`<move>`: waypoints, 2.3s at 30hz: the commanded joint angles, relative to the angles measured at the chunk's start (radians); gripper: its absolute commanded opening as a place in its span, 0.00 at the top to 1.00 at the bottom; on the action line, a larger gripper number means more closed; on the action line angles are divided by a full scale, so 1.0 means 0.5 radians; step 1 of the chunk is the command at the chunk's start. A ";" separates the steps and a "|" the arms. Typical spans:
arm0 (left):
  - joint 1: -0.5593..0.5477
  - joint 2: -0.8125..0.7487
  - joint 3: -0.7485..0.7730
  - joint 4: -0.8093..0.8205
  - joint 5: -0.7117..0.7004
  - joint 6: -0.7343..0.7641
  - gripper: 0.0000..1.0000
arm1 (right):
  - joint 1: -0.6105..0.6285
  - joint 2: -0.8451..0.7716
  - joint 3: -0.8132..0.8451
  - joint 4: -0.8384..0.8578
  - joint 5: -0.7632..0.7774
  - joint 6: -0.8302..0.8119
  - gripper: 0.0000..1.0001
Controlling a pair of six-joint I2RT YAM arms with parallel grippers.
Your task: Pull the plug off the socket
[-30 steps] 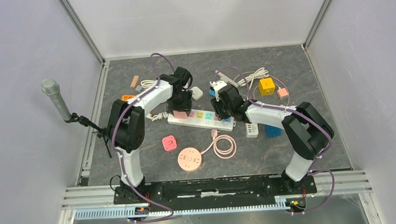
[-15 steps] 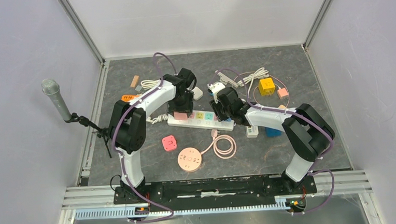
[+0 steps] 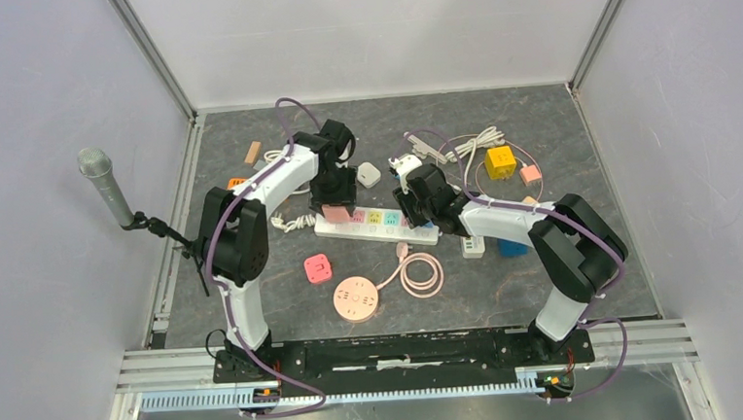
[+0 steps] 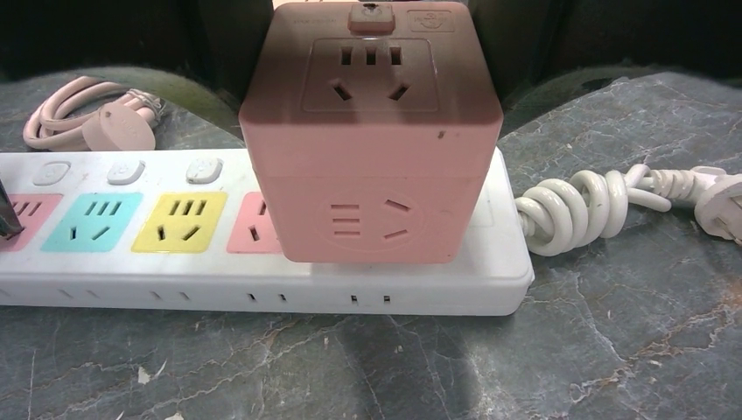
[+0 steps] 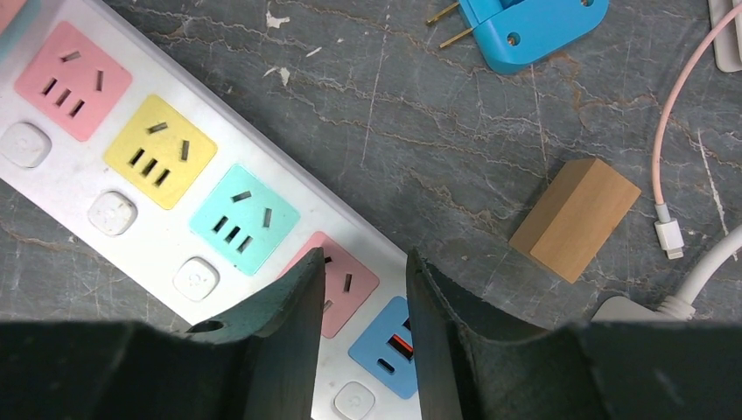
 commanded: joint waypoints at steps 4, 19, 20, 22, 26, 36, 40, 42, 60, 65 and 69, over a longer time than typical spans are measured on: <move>-0.054 -0.122 0.112 0.080 -0.012 -0.037 0.65 | 0.015 0.147 -0.052 -0.429 0.010 -0.006 0.55; 0.089 -0.248 0.316 0.033 0.174 0.043 0.64 | -0.019 0.011 0.153 -0.435 -0.096 0.021 0.49; 0.112 -0.239 0.340 0.052 0.207 0.034 0.64 | -0.032 -0.001 0.211 -0.441 -0.120 0.025 0.48; 0.159 -0.214 0.388 0.098 0.257 -0.003 0.63 | -0.060 -0.016 0.313 -0.445 -0.164 0.039 0.46; 0.258 -0.182 0.381 0.334 0.335 -0.148 0.61 | -0.132 -0.071 0.481 -0.420 -0.235 0.076 0.38; 0.373 0.014 0.126 0.991 0.457 -0.580 0.55 | -0.321 -0.286 0.490 -0.313 -0.336 0.182 0.32; 0.388 0.123 0.146 1.015 0.537 -0.664 0.51 | -0.362 -0.312 0.476 -0.319 -0.358 0.184 0.31; 0.393 0.150 0.132 0.982 0.546 -0.666 0.49 | -0.380 -0.314 0.467 -0.323 -0.367 0.185 0.31; 0.406 0.024 -0.032 0.695 0.159 -0.278 0.00 | -0.481 -0.331 0.401 -0.340 -0.450 0.157 0.31; 0.406 -0.108 0.036 0.567 0.000 -0.178 0.00 | -0.499 -0.373 0.363 -0.333 -0.448 0.162 0.31; 0.407 -0.239 0.112 0.446 -0.084 -0.161 0.00 | -0.520 -0.392 0.417 -0.395 -0.438 0.154 0.30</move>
